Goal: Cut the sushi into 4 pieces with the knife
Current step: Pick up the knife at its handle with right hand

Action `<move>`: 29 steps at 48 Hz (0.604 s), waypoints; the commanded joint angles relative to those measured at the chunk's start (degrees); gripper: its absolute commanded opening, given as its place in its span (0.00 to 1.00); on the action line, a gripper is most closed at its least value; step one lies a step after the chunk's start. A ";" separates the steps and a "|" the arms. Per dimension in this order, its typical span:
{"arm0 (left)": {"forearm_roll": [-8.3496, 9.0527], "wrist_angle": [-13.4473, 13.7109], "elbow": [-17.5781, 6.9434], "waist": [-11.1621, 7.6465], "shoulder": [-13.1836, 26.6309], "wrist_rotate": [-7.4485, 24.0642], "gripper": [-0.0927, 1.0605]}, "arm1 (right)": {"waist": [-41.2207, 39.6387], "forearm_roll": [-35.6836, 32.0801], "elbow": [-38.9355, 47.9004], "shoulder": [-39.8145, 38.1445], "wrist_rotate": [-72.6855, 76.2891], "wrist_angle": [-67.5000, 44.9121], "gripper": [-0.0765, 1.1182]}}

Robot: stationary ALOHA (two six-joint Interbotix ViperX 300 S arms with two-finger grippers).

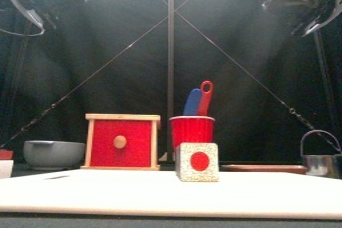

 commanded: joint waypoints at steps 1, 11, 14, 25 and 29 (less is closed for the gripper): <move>0.09 -2.37 0.09 -0.26 5.19 0.18 0.03 | -0.09 0.62 -2.02 2.11 0.53 0.35 0.07; 0.44 -7.12 -1.23 -1.41 14.59 0.35 0.06 | -3.78 3.34 -9.58 10.90 0.88 10.11 0.14; 0.62 -7.91 -1.93 -1.85 17.14 0.44 0.07 | -5.36 3.34 -13.36 14.24 0.79 14.68 0.16; 1.58 -8.61 -3.96 -2.46 23.64 0.44 0.07 | -8.79 0.35 -28.04 25.93 0.44 33.75 0.41; 1.76 -8.70 -4.31 -2.46 24.70 0.44 0.07 | -8.79 -2.72 -31.90 29.27 0.44 38.85 0.57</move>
